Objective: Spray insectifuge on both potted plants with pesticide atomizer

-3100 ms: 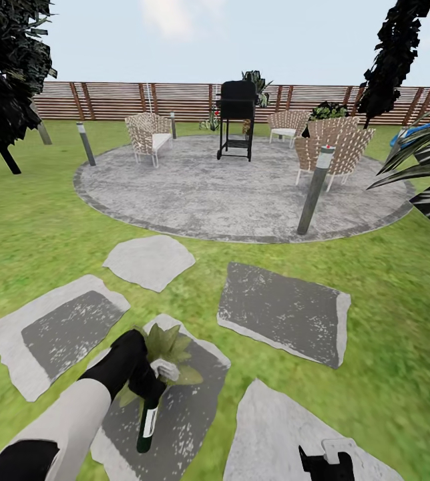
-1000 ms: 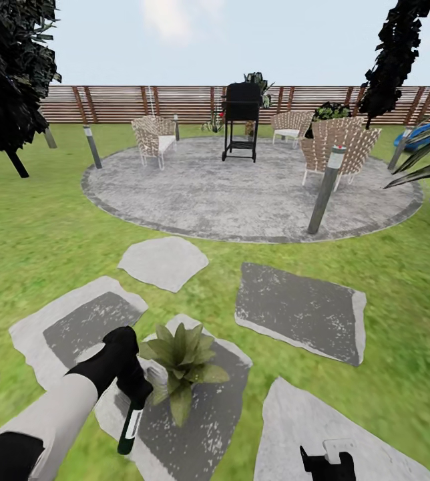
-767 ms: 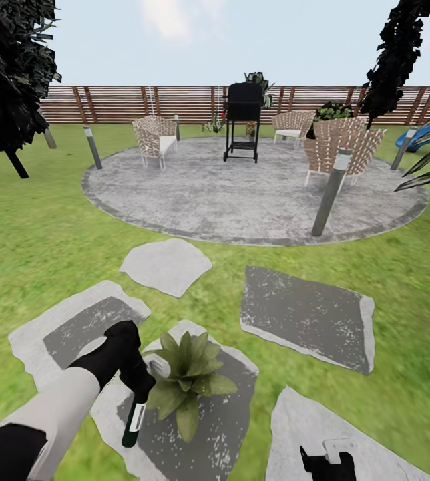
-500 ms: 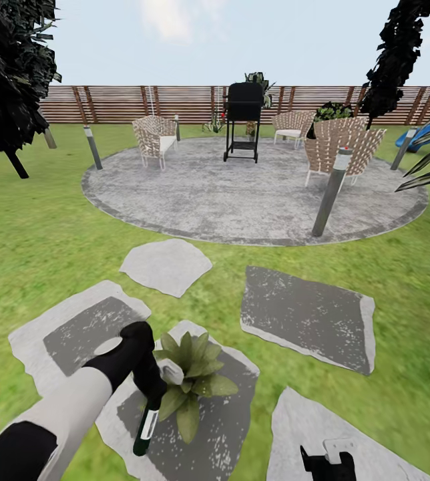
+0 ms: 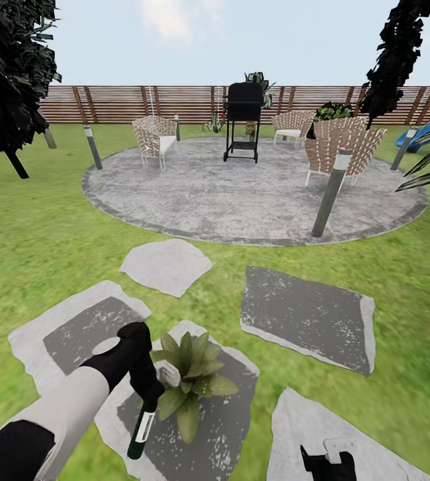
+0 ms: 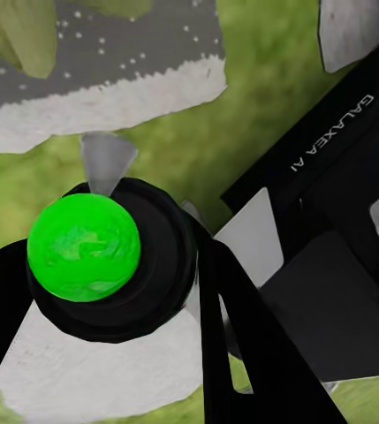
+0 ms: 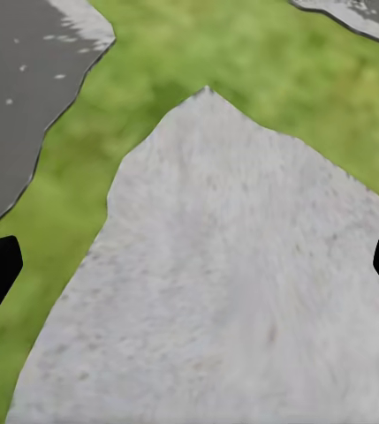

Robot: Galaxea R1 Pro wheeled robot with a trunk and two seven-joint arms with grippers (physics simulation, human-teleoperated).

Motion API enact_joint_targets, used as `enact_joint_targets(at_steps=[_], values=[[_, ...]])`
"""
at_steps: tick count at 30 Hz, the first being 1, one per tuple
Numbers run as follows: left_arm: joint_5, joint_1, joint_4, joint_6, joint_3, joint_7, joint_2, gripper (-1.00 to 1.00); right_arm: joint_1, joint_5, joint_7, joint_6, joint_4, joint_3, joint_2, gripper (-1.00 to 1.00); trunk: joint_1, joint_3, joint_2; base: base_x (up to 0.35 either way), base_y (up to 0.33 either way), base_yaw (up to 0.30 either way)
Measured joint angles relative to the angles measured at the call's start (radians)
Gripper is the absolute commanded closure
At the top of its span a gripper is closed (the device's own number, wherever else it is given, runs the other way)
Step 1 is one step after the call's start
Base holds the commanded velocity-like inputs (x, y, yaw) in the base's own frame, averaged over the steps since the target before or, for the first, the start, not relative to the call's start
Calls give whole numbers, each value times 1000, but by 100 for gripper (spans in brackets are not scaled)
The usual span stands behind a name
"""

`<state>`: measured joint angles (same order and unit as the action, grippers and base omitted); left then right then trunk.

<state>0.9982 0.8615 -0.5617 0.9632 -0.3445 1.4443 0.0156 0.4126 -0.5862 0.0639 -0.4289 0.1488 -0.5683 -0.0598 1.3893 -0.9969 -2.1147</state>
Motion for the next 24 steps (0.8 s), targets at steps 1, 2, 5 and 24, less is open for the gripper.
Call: enact_joint_targets(at_steps=[1,2,5,24], values=[[0,3,-2,1,1,1,0,100,0,0,0,0,0,0,0,-100,0,0,0,121,119,-6],[0,5,-4,1,1,1,-1,100,0,0,0,0,0,0,0,-100,0,0,0,145,168,-59],[0,7,-7,3,1,3,-6,100,0,0,0,0,0,0,0,-100,0,0,0,125,244,-201],[-1,-45,2,-1,2,-8,2,100,0,-1,0,0,0,0,0,-100,0,0,0,8,73,-58]])
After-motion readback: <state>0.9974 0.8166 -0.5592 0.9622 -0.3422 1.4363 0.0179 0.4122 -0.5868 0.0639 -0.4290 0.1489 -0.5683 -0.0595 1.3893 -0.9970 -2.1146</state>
